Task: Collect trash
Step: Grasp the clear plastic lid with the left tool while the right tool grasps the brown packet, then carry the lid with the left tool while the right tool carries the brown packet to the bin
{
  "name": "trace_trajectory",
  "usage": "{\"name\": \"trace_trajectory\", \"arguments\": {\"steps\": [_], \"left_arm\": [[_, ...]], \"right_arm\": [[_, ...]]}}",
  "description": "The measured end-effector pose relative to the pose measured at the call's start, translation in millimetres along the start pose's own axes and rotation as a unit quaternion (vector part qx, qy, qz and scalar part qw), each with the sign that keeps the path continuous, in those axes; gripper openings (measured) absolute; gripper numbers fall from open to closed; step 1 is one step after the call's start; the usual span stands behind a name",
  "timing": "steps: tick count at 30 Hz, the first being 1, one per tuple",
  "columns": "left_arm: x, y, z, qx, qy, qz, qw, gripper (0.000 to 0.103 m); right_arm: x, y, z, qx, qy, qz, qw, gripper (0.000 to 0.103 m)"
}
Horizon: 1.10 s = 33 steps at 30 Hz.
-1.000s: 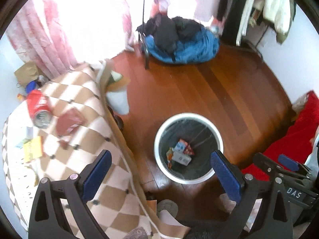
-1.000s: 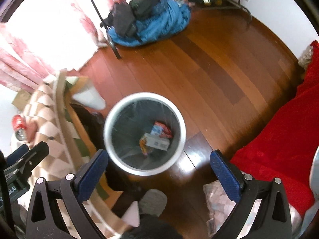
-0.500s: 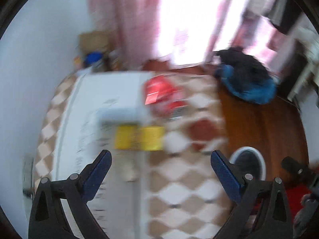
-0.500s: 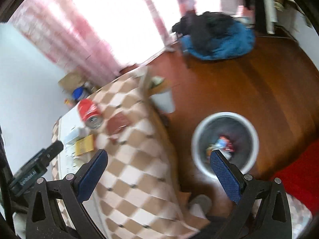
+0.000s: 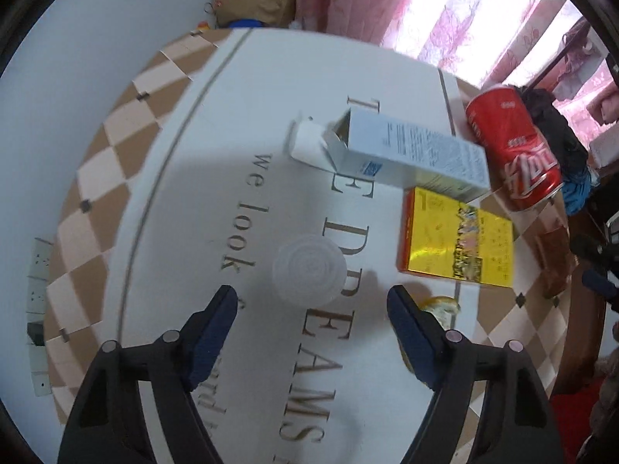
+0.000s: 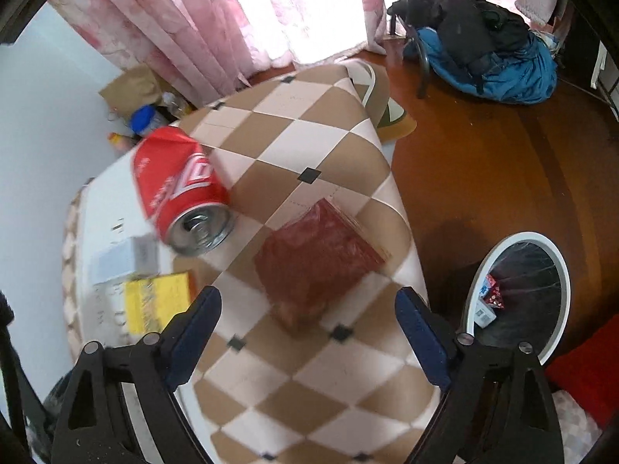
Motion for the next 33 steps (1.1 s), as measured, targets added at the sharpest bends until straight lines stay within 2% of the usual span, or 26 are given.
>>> {"name": "trace_trajectory", "arguments": {"steps": [1, 2, 3, 4, 5, 7, 10, 11, 14, 22, 25, 33], "left_arm": [[0, -3, 0, -0.003, -0.002, 0.0, 1.0, 0.059], [0, -2, -2, -0.006, -0.009, -0.011, 0.9999, 0.057], [0, -2, -4, -0.009, -0.014, -0.015, 0.9997, 0.043], [0, -2, -4, -0.019, -0.017, -0.018, 0.9995, 0.037], [1, -1, -4, -0.022, -0.019, -0.023, 0.9993, 0.036], [0, -2, -3, -0.021, -0.02, -0.03, 0.9992, 0.036], [5, 0, 0, -0.034, -0.025, -0.042, 0.9982, 0.036], [4, 2, 1, -0.034, -0.024, -0.043, 0.9982, 0.036], [4, 9, 0, -0.044, -0.028, -0.054, 0.9972, 0.036], [12, 51, -5, -0.067, -0.041, -0.103, 0.9916, 0.036], [15, 71, -10, -0.063, -0.042, -0.124, 0.9893, 0.036], [35, 142, -29, -0.049, -0.053, -0.188, 0.9796, 0.036]], "right_arm": [[-2, -5, 0, 0.003, -0.001, 0.003, 1.0, 0.093], [-4, -11, 1, 0.007, -0.001, 0.005, 1.0, 0.093], [-5, -18, 2, 0.013, 0.0, 0.009, 1.0, 0.092], [-5, -22, 2, 0.014, 0.001, 0.011, 1.0, 0.092], [-5, -24, 2, 0.012, 0.0, 0.013, 1.0, 0.084], [-4, -28, 6, 0.02, 0.007, 0.007, 1.0, 0.075], [0, -27, 13, 0.028, 0.038, -0.005, 0.999, 0.046], [1, -27, 13, 0.024, 0.042, -0.007, 0.999, 0.032], [7, -23, 17, 0.026, 0.06, -0.013, 0.998, 0.022], [29, 10, 25, 0.003, 0.077, -0.04, 0.996, 0.016], [40, 29, 30, -0.007, 0.085, -0.052, 0.995, 0.011], [74, 92, 38, -0.045, 0.094, -0.091, 0.99, 0.01]]}}
Point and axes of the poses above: each gripper's, at about its wrist camera, not at the fingertips, and y roughly against the way its jaws point, z to its left, x to its underside, the point moved 3 cm from there along -y, roughly the way its jaws point, and after that the axes turned 3 degrees about y, right-handed, at the moved point
